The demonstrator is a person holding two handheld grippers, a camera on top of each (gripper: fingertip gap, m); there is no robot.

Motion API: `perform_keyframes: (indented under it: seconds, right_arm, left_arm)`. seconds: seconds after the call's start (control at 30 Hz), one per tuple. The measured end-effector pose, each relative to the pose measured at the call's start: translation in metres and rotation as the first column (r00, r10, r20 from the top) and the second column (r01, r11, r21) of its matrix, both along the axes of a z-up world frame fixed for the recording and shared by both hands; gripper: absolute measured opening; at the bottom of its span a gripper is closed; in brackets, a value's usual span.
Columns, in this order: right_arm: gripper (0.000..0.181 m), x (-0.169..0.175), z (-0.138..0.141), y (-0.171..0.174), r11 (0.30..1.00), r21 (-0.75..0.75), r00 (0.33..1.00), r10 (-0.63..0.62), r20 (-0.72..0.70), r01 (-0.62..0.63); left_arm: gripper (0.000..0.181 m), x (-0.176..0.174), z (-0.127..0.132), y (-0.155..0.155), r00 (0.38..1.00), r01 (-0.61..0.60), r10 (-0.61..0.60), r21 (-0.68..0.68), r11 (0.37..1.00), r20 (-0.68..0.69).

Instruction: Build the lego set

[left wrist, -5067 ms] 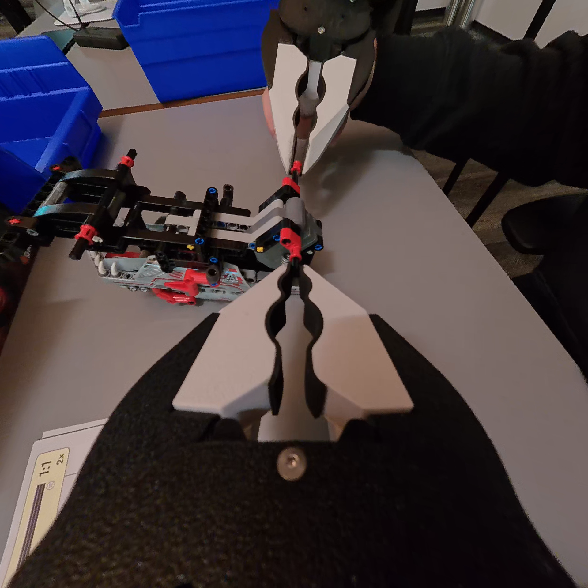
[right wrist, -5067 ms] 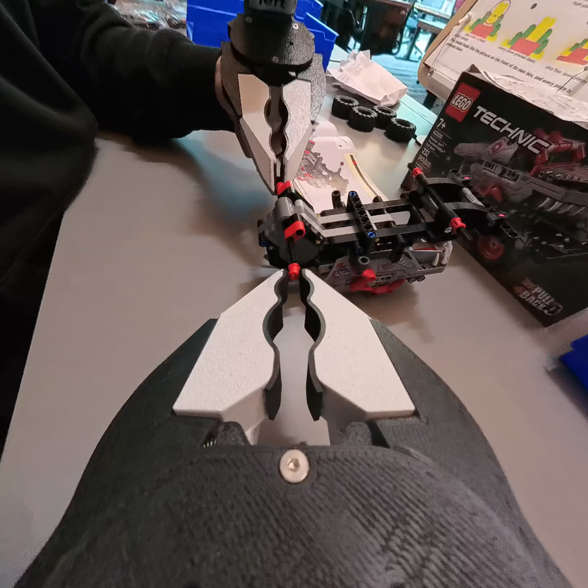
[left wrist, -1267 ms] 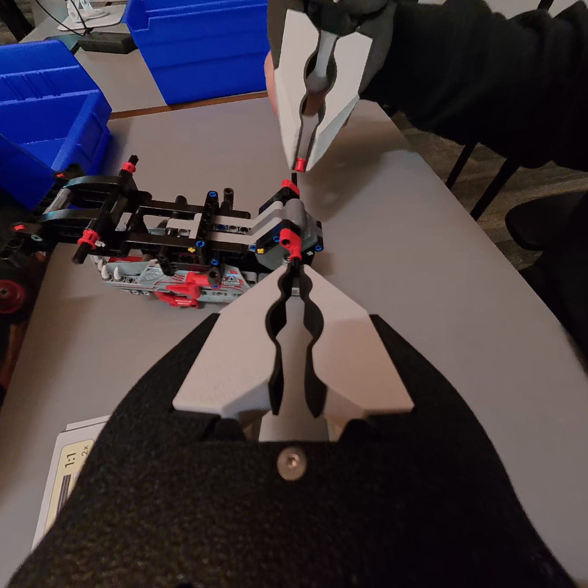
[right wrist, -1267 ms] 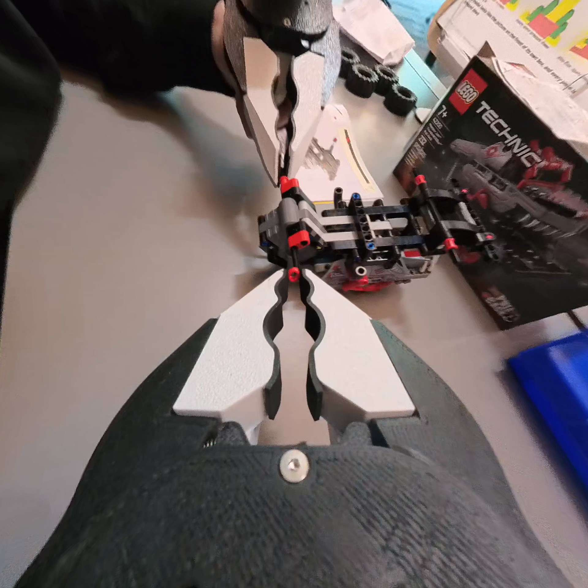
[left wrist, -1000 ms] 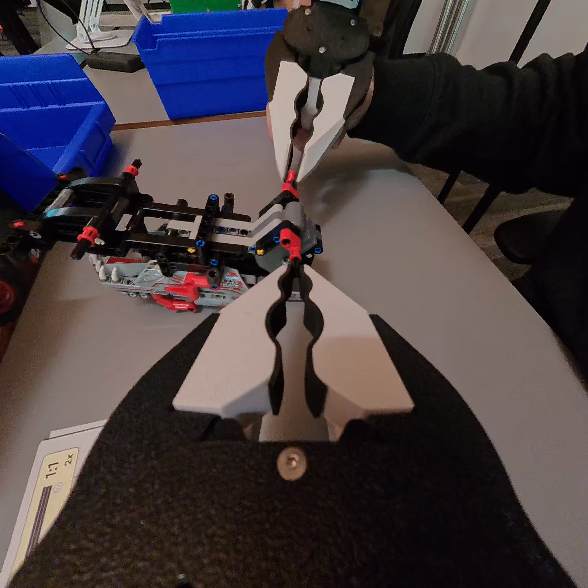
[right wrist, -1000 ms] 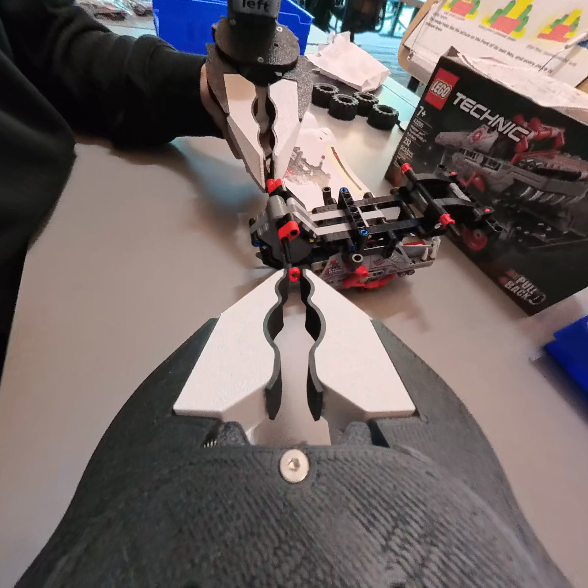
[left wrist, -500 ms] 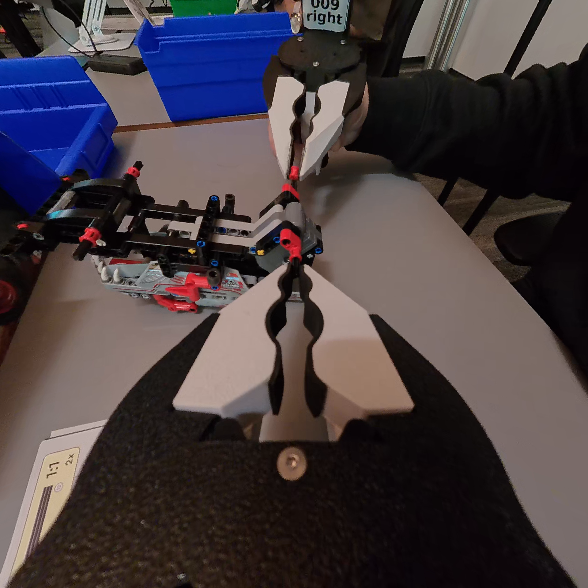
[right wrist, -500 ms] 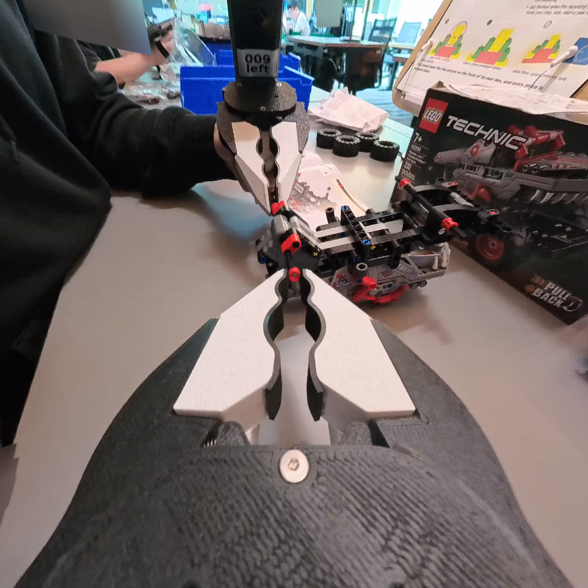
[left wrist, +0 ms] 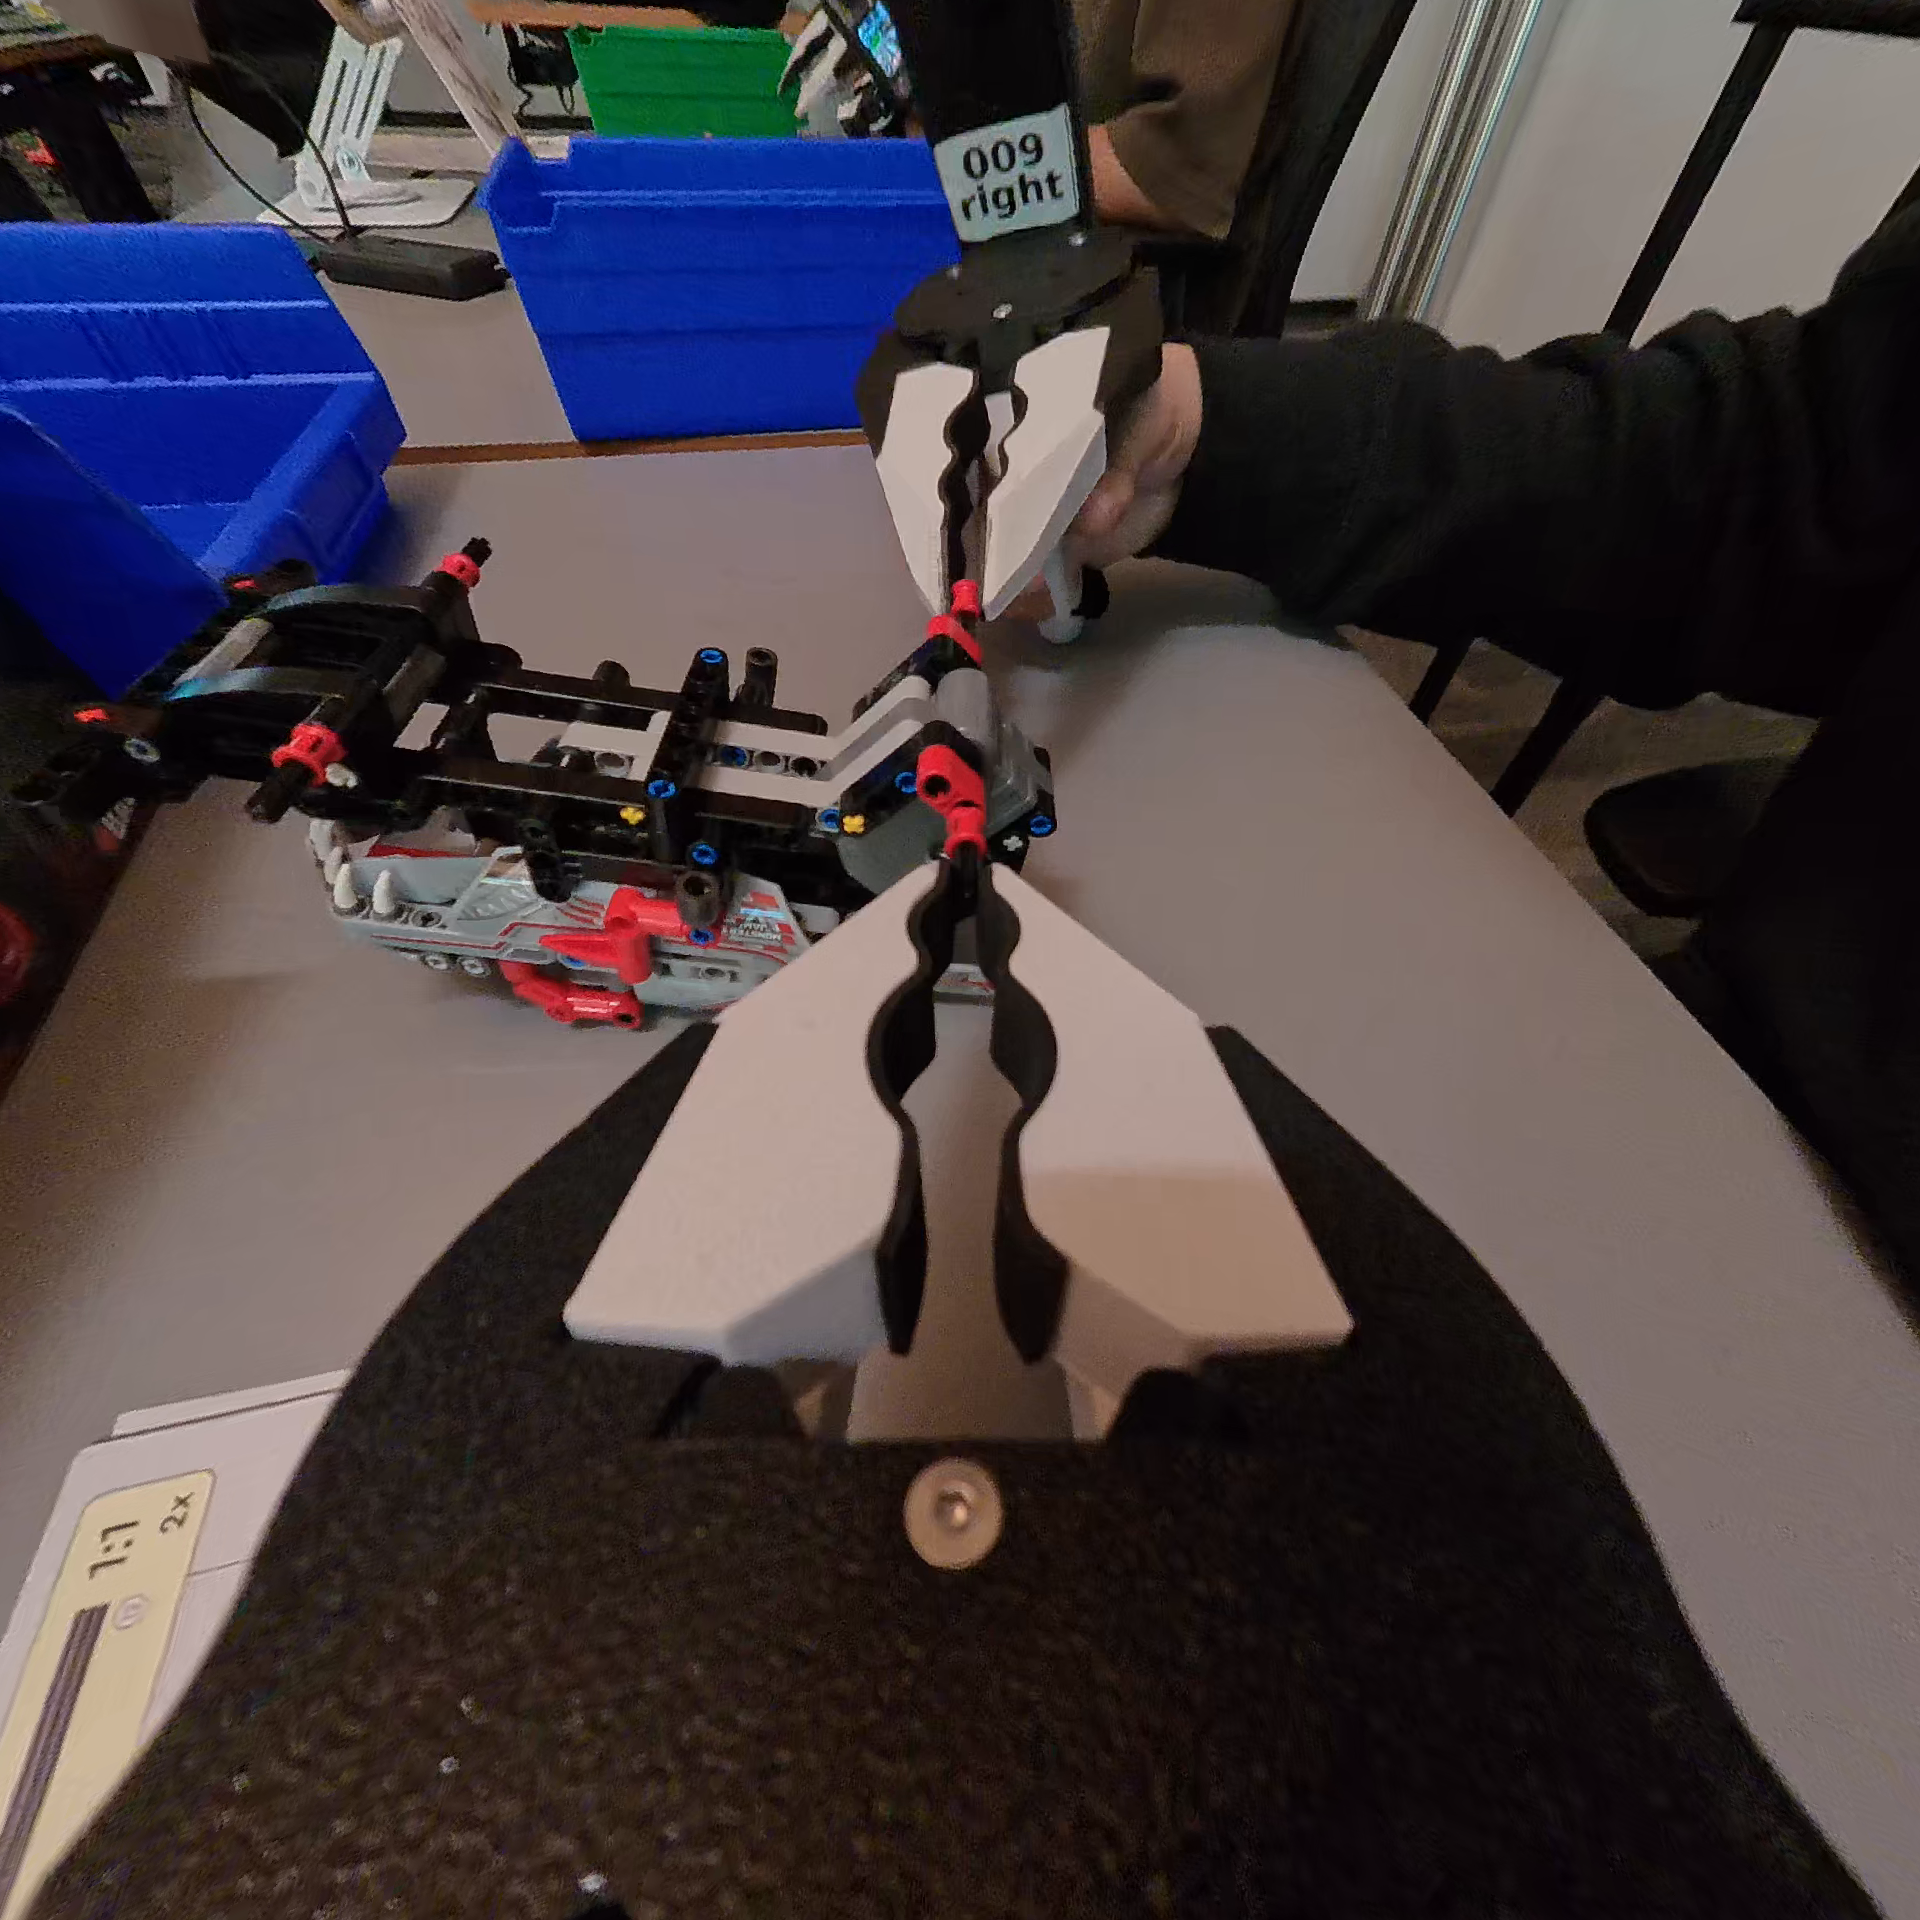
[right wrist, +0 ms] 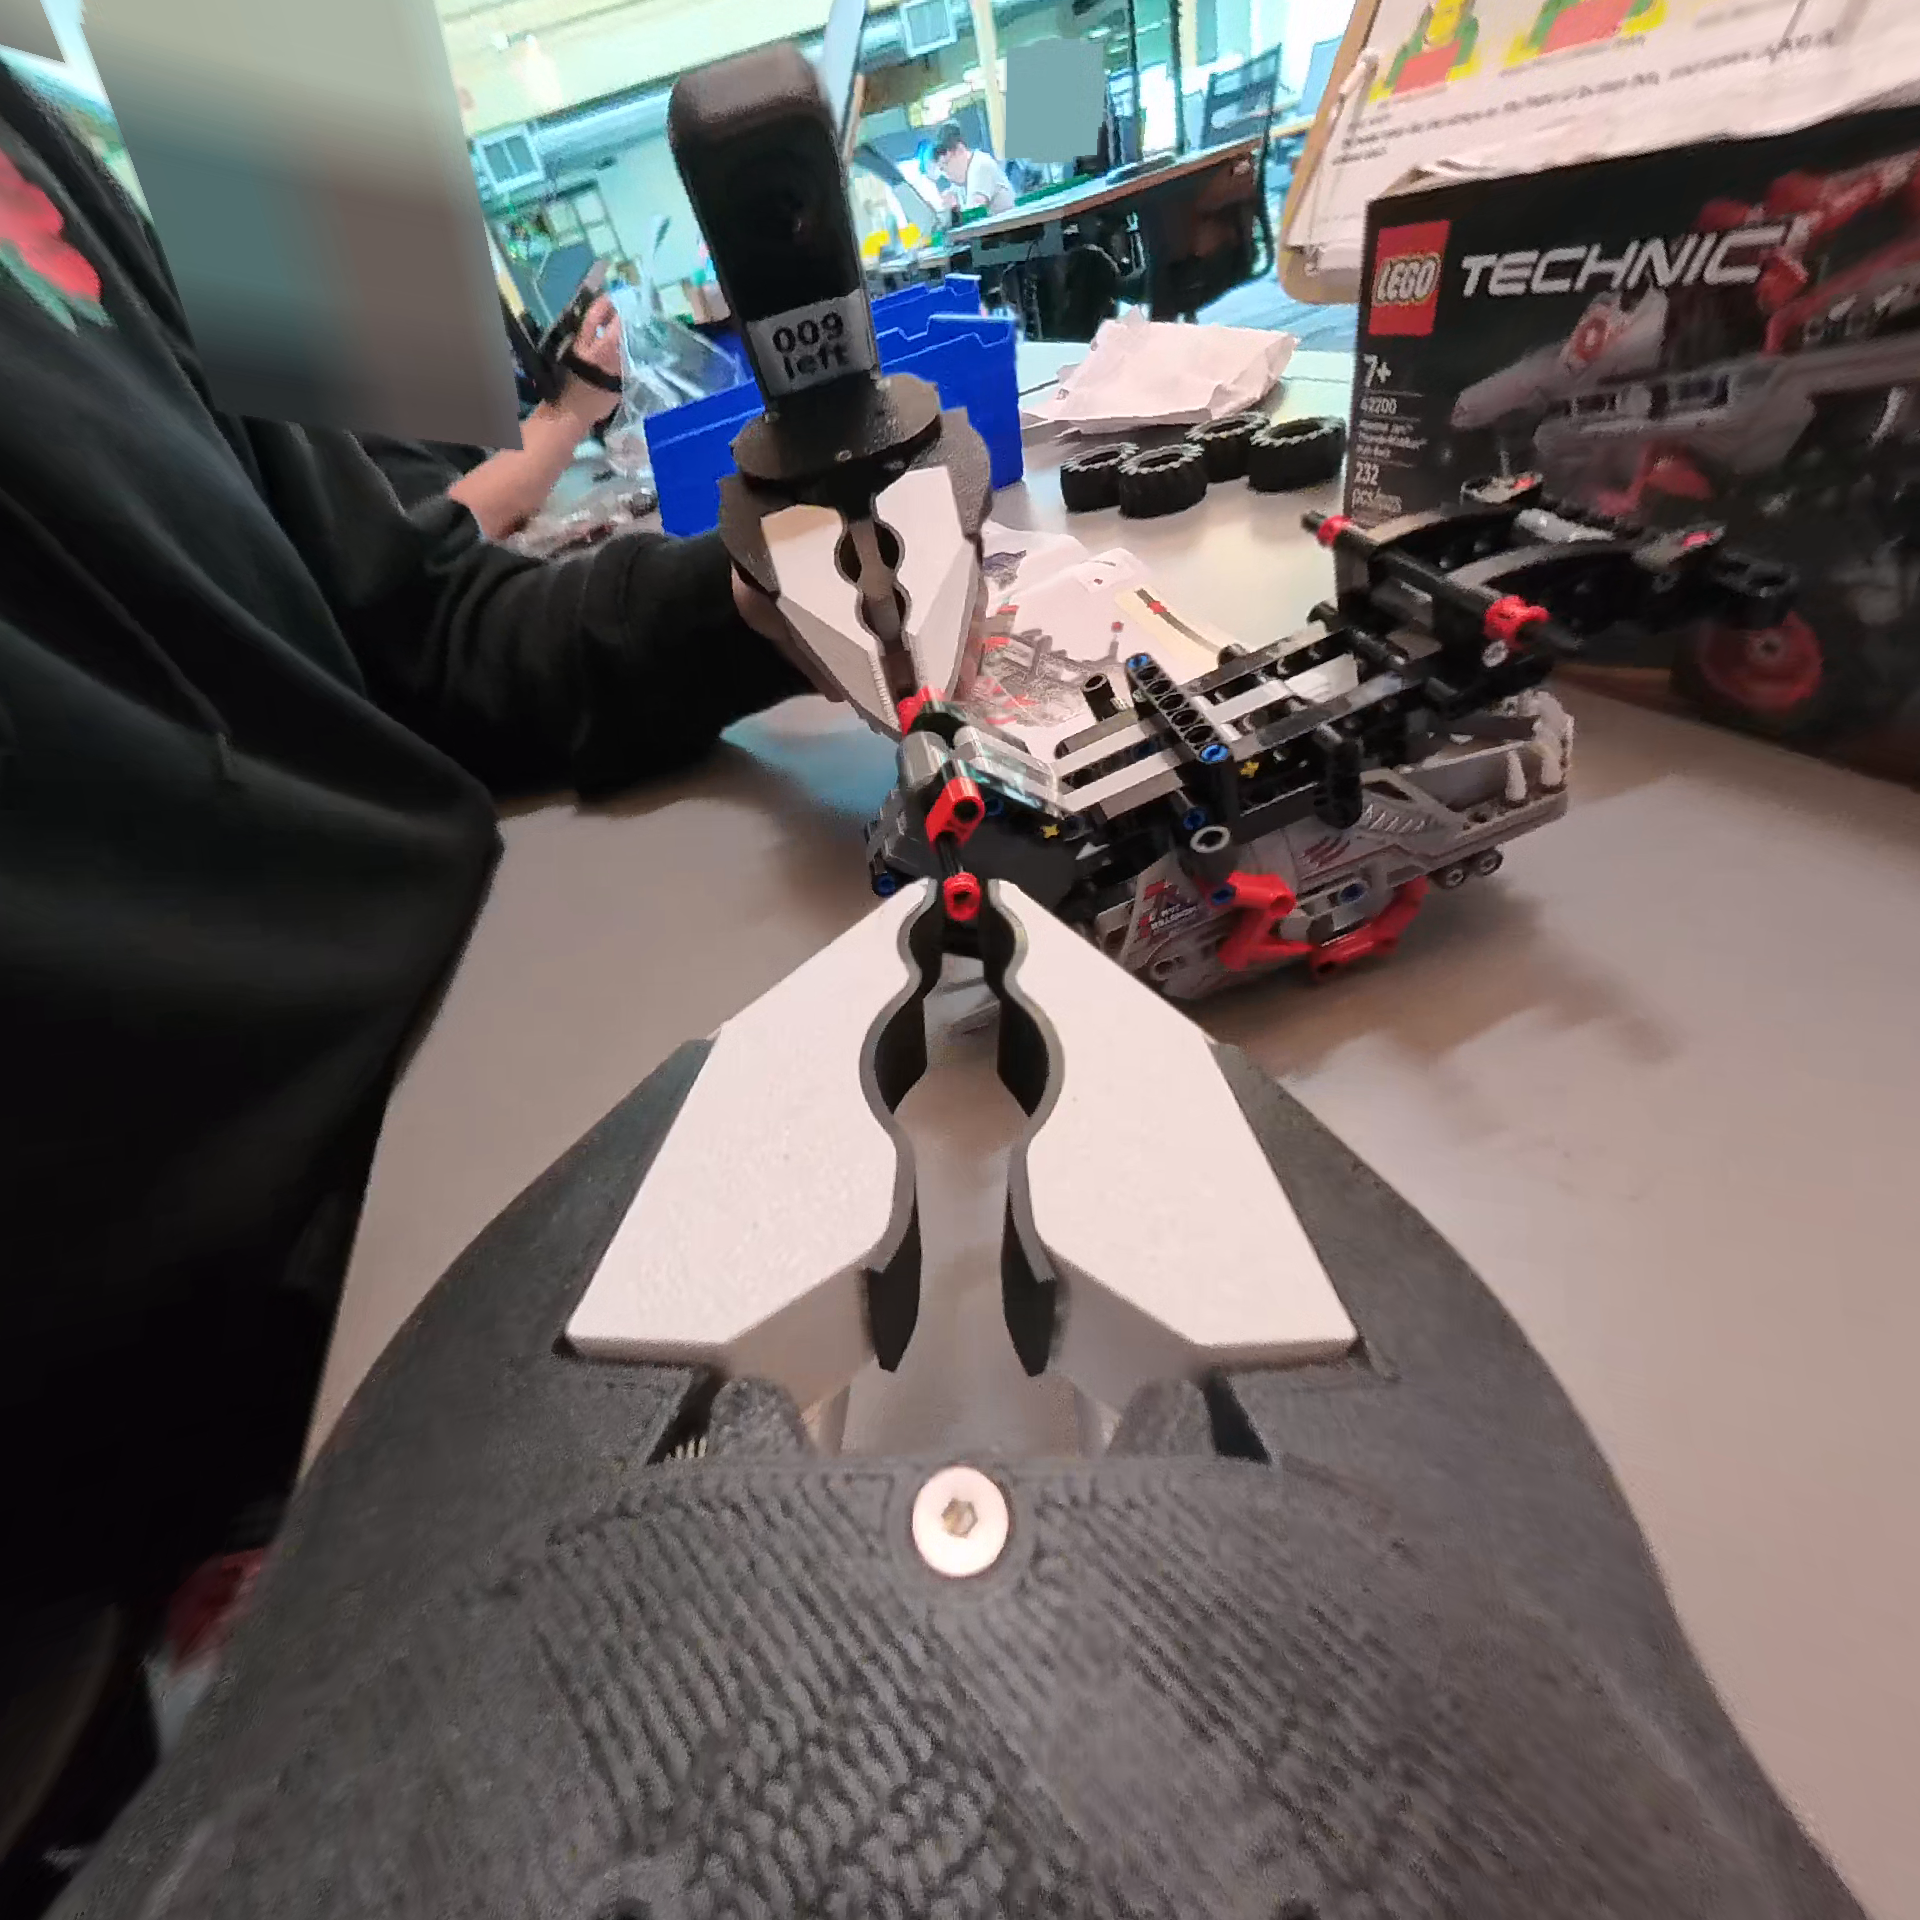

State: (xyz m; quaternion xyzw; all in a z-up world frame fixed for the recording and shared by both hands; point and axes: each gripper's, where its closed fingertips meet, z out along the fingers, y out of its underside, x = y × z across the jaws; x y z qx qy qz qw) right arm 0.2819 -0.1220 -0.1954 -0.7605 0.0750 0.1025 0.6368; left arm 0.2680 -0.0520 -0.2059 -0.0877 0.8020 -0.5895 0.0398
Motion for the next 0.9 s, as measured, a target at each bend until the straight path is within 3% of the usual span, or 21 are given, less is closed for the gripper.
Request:
perform_keyframes:
  seconds: [0.13, 0.27, 0.4, 0.6, 0.9]
  right_arm:
    - [0.005, -0.001, -0.003, 0.003, 0.999, 0.003, 0.985, -0.031, -0.167, 0.032]
    - [0.005, 0.0, -0.001, 0.004, 0.994, 0.065, 0.931, -0.057, -0.361, 0.086]
    - [0.005, -0.001, -0.006, 0.003, 0.996, 0.067, 0.885, -0.025, -0.464, 0.063]
    - [0.005, -0.002, -0.009, 0.004, 0.999, -0.009, 0.919, 0.044, -0.391, -0.051]
    - [0.005, 0.006, -0.011, 0.009, 0.999, 0.03, 0.888, 0.036, -0.458, -0.026]
  left_arm:
    - [0.001, 0.001, 0.0, 0.001, 1.0, -0.006, 0.005, -0.038, 0.999, -0.023]
    - [0.001, 0.0, -0.002, 0.001, 1.0, -0.003, 0.001, -0.048, 0.999, -0.031]
    - [0.001, -0.001, -0.005, 0.0, 1.0, 0.018, -0.018, -0.009, 1.0, -0.006]
    - [0.001, 0.003, -0.005, 0.002, 0.999, 0.009, -0.012, 0.049, 0.999, 0.051]
    - [0.001, 0.006, -0.009, 0.005, 0.999, 0.007, -0.009, 0.054, 0.999, 0.048]
